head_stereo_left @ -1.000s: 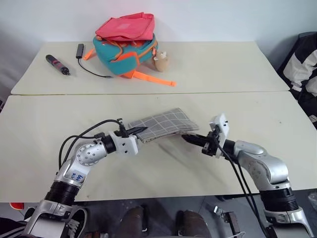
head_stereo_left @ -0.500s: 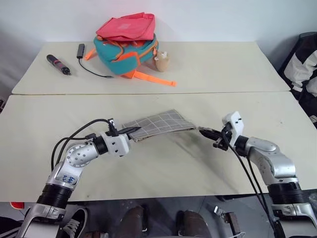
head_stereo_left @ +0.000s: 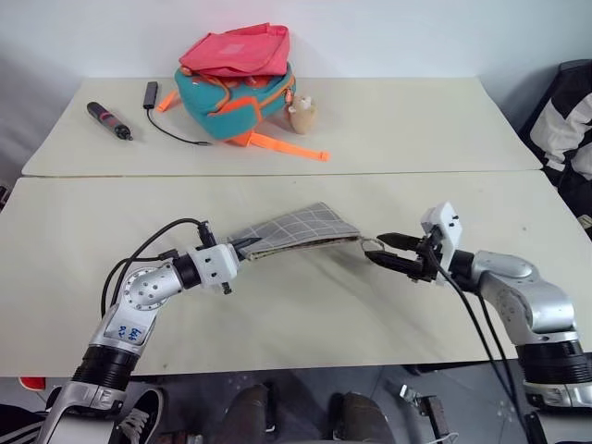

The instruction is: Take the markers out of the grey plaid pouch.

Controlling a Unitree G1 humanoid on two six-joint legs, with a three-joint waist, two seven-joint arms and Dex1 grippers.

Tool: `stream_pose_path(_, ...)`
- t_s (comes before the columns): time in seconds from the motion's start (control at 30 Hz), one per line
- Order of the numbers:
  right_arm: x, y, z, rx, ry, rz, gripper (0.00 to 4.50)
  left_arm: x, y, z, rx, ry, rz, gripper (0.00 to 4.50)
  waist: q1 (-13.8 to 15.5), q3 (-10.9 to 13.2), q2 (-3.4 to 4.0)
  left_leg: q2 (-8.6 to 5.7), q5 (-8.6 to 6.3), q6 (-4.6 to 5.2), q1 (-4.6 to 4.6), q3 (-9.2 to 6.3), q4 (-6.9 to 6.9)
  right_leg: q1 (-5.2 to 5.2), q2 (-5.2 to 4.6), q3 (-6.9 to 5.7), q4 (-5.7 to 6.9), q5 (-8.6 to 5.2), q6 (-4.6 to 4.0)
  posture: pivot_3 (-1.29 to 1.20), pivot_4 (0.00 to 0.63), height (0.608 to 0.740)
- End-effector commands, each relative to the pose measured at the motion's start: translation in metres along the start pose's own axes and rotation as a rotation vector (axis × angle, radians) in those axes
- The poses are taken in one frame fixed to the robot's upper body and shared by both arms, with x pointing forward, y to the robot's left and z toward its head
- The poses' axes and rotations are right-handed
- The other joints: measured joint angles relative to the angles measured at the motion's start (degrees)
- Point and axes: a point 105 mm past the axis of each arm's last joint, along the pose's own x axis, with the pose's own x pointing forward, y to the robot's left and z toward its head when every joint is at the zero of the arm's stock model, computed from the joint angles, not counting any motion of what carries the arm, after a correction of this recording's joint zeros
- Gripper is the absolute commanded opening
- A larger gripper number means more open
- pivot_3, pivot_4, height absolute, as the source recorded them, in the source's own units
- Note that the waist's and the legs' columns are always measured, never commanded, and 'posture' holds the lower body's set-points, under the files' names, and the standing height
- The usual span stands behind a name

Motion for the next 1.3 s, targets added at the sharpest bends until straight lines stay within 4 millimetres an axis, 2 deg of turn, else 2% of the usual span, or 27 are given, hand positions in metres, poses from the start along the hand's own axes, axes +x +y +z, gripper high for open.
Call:
stream_pose_path(0.03, -0.016, -0.007, 0.050, -0.155, -0.120, -0.035, 2.69, -0.005, 0.011, 0.009, -0.041, -0.038, 0.038, 0.00, 0.0, 0.0, 0.01, 0.00, 0.00, 0.00, 0.00, 0.00, 0.00, 0.00, 0.00, 0.01, 0.00, 0.00, 0.00, 0.00, 0.150, 0.740)
stream_pose_path(0.13, -0.010, 0.007, 0.072, -0.169, -0.194, 0.032, 2.69, -0.004, 0.010, 0.010, -0.104, -0.051, 0.014, 0.00, -0.2, 0.0, 0.01, 0.00, 0.00, 0.00, 0.02, 0.01, 0.00, 0.00, 0.00, 0.02, 0.00, 0.00, 0.00, 0.00, 0.150, 0.740)
stream_pose_path(0.23, 0.011, 0.040, 0.079, -0.173, -0.220, 0.163, 2.14, -0.003, 0.012, 0.015, -0.152, -0.076, 0.016, 0.00, -0.2, 0.0, 0.01, 0.10, -0.01, -0.04, 0.01, -0.05, -0.01, 0.01, 0.02, -0.02, 0.00, 0.00, 0.00, 0.00, 0.150, 0.740)
stream_pose_path(0.33, 0.032, 0.059, 0.076, -0.237, -0.212, 0.192, 1.12, -0.001, 0.017, 0.019, -0.159, -0.095, 0.033, 0.00, -0.2, 0.0, 0.01, 0.15, -0.02, -0.07, 0.02, -0.06, -0.01, 0.02, 0.06, -0.04, 0.01, 0.00, 0.00, 0.00, 0.150, 0.740)
stream_pose_path(0.43, 0.043, 0.066, 0.071, -0.283, -0.195, 0.200, 0.05, -0.001, 0.018, 0.022, -0.162, -0.105, 0.041, 0.00, 0.1, 0.0, 0.01, 0.08, -0.01, -0.04, 0.00, 0.01, 0.01, 0.01, 0.07, -0.02, 0.00, 0.00, 0.00, 0.00, 0.150, 0.740)
stream_pose_path(0.57, 0.053, 0.063, 0.069, -0.318, -0.191, 0.174, 0.01, 0.001, 0.018, 0.027, -0.154, -0.119, 0.037, 0.00, 0.1, 0.0, 0.01, 0.04, -0.01, -0.01, -0.01, 0.00, 0.06, 0.04, 0.04, 0.00, -0.02, 0.00, 0.00, 0.00, 0.150, 0.740)
stream_pose_path(0.67, 0.055, 0.060, 0.056, -0.384, -0.121, 0.173, 0.01, 0.003, 0.017, 0.029, -0.152, -0.125, 0.040, 0.00, 0.0, 0.0, 0.01, 0.04, -0.01, -0.02, 0.00, 0.00, 0.06, 0.02, 0.06, 0.00, 0.01, 0.00, 0.00, 0.00, 0.150, 0.740)
stream_pose_path(0.83, 0.058, 0.063, 0.049, -0.407, -0.106, 0.177, 0.01, 0.004, 0.016, 0.031, -0.155, -0.131, 0.035, 0.00, -0.1, 0.0, 0.01, 0.04, -0.01, -0.02, 0.00, 0.01, 0.04, 0.02, 0.08, -0.01, 0.00, 0.00, 0.00, 0.00, 0.150, 0.740)
stream_pose_path(0.9, 0.058, 0.064, 0.053, -0.393, -0.128, 0.179, 0.01, 0.004, 0.016, 0.030, -0.152, -0.125, 0.037, 0.00, -0.1, 0.0, 0.01, 0.04, -0.01, -0.02, 0.00, 0.01, 0.04, 0.02, 0.08, 0.00, 0.00, 0.00, 0.00, 0.00, 0.150, 0.740)
stream_pose_path(0.97, 0.052, 0.071, 0.070, -0.330, -0.221, 0.215, 0.01, 0.004, 0.014, 0.028, -0.147, -0.111, 0.030, 0.00, -0.1, 0.0, 0.01, 0.04, -0.01, -0.02, 0.00, 0.01, 0.05, 0.03, 0.08, 0.00, 0.00, 0.00, 0.00, 0.00, 0.150, 0.740)
stream_pose_path(1.03, 0.049, 0.076, 0.073, -0.324, -0.234, 0.252, 0.01, 0.004, 0.014, 0.027, -0.155, -0.111, 0.031, 0.00, -0.1, 0.0, 0.01, 0.04, -0.01, -0.02, 0.00, 0.00, 0.05, 0.03, 0.08, 0.00, 0.00, 0.00, 0.00, 0.00, 0.150, 0.740)
stream_pose_path(1.2, 0.052, 0.074, 0.049, -0.389, -0.120, 0.251, 0.01, 0.007, 0.013, 0.029, -0.157, -0.119, 0.032, 0.00, 0.0, 0.0, 0.01, 0.04, -0.02, -0.01, 0.01, -0.02, 0.05, 0.06, 0.07, -0.01, -0.04, 0.00, 0.00, 0.00, 0.150, 0.740)
stream_pose_path(1.3, 0.054, 0.063, 0.051, -0.355, -0.145, 0.180, 0.01, 0.009, 0.012, 0.034, -0.169, -0.138, 0.023, 0.00, -0.1, 0.0, 0.01, 0.04, -0.02, -0.02, 0.00, -0.01, 0.05, 0.05, 0.08, 0.00, -0.03, 0.00, 0.00, 0.00, 0.150, 0.740)
